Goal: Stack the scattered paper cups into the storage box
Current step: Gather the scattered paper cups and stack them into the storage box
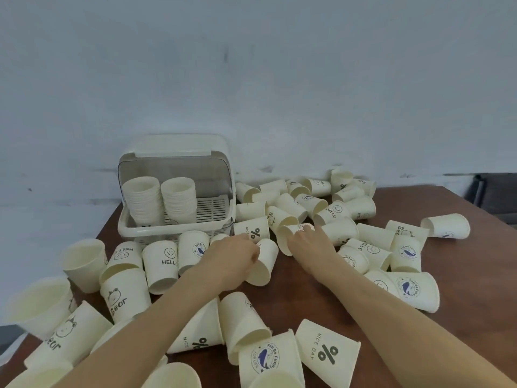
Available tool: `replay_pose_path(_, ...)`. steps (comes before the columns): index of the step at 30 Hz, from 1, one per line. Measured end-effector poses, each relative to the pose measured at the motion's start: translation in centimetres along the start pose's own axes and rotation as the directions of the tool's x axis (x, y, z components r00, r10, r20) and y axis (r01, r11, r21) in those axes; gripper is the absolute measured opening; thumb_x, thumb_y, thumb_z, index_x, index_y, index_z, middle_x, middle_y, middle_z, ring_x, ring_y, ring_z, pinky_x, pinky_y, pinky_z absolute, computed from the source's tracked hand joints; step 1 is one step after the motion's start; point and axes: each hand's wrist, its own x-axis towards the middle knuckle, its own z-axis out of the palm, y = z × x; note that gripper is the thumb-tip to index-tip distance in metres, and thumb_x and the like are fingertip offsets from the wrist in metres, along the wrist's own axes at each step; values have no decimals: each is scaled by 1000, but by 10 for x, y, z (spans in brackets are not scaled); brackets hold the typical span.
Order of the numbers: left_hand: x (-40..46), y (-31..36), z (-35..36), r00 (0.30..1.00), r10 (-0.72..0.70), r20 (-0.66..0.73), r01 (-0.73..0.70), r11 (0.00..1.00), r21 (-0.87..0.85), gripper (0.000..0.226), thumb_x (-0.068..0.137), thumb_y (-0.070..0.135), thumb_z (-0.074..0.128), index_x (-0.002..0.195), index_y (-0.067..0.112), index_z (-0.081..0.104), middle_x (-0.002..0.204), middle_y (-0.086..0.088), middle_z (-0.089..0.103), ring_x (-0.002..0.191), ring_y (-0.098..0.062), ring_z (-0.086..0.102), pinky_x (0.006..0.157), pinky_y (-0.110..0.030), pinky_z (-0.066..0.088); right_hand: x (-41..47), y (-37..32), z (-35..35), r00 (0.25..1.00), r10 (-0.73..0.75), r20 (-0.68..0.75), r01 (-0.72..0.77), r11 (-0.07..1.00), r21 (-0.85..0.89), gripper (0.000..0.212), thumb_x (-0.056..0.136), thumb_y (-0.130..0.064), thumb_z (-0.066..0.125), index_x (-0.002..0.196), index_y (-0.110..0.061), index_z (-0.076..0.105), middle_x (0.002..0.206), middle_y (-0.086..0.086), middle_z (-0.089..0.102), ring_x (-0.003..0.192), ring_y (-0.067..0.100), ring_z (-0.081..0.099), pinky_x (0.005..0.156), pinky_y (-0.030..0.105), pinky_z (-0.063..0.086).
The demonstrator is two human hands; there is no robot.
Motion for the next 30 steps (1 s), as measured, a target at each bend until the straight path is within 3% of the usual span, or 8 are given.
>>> replay_pose_path(4, 6, -6, 5, 996, 54, 69, -61, 993, 105, 28, 92, 13, 53, 116, 23, 64, 115, -1, 46, 104, -21, 48, 73, -33, 41, 4, -5, -1, 999, 49, 23, -49, 999, 20, 30, 82, 4, 53, 110, -7, 54, 101, 10, 65, 102, 31, 56, 88, 39, 38)
replay_pose_path(7, 9, -6, 10, 993, 77, 90, -92, 982, 164, 38, 90, 12, 56, 126, 21, 59, 118, -2, 47, 110, -20, 45, 77, -35, 46, 2, -7, -7, 997, 76, -1, -76, 996, 43, 28, 80, 3, 56, 106, -7, 56, 96, 9, 66, 100, 30, 56, 92, 40, 39)
replay_pose_path(11, 9, -4, 9, 994, 105, 7, -104, 978, 180, 38, 90, 10, 53, 128, 17, 55, 120, -4, 52, 110, -23, 48, 78, -35, 45, -6, -9, -21, 994, 109, -26, -107, 993, 58, 19, 81, 1, 58, 97, -9, 59, 92, 9, 67, 99, 29, 58, 99, 41, 37)
replay_pose_path(18, -1, 1, -8, 990, 75, -121, -67, 995, 68, 28, 92, 11, 47, 118, 13, 56, 110, -5, 55, 104, -24, 53, 78, -37, 46, -17, -1, -53, 971, 228, -73, -221, 971, 89, 23, 83, 4, 51, 94, -14, 59, 93, 5, 66, 99, 26, 58, 82, 33, 39)
replay_pose_path(23, -16, -5, -25, 981, 33, -191, -40, 999, -30, 24, 95, 18, 43, 114, 14, 57, 108, -3, 59, 99, -23, 57, 76, -38, 49, -17, -2, -70, 970, 220, -102, -210, 972, 105, 19, 87, 1, 46, 81, -16, 41, 65, 2, 42, 81, 26, 49, 66, 31, 31)
replay_pose_path(25, -23, -10, -31, 974, 22, -225, -31, 999, -35, 23, 97, 22, 41, 110, 14, 58, 106, -3, 60, 95, -23, 58, 76, -38, 50, -13, -9, -79, 975, 208, -81, -200, 975, 97, 22, 86, -5, 54, 76, -17, 39, 61, 0, 40, 70, 24, 42, 60, 32, 29)
replay_pose_path(28, -37, -19, -41, 962, 3, -272, -19, 998, -57, 23, 99, 24, 37, 103, 16, 58, 100, -2, 62, 91, -22, 58, 77, -39, 51, -4, -22, -93, 967, 197, -160, -190, 980, 57, 38, 70, -10, 73, 63, -19, 36, 52, -1, 49, 52, 23, 38, 52, 30, 22)
replay_pose_path(30, -46, -26, -47, 952, -9, -304, -15, 997, -77, 22, 100, 27, 36, 96, 18, 56, 94, -1, 62, 87, -22, 58, 74, -39, 50, 2, -32, -100, 969, 166, -185, -141, 980, 143, 22, 83, -7, 58, 73, -17, 41, 70, 4, 59, 68, 26, 54, 56, 31, 25)
